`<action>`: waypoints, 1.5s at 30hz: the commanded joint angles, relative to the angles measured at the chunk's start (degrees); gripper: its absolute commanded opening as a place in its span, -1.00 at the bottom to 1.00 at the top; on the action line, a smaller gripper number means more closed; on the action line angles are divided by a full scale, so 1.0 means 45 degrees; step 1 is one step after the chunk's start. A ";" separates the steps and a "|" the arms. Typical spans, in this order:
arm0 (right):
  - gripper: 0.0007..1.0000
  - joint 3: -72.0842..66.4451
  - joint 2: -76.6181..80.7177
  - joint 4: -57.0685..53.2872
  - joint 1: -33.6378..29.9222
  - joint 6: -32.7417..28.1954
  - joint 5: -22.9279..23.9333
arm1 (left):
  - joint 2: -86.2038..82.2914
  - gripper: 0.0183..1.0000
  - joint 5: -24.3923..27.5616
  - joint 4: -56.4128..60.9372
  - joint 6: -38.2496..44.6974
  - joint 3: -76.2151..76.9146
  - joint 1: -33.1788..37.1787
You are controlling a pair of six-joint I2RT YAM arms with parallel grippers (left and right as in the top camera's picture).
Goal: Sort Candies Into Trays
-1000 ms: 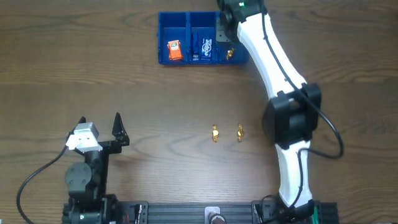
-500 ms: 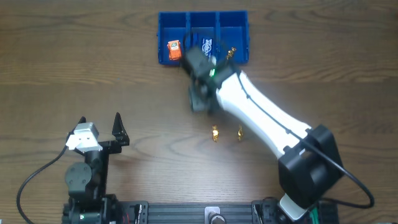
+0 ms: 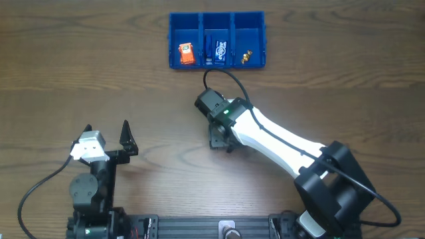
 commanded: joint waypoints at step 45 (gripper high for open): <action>-0.22 -0.0855 0.1462 0.1948 -0.0622 0.0335 -0.0170 | -0.0083 1.00 -0.0117 -0.0559 0.0180 -0.0185 0.0078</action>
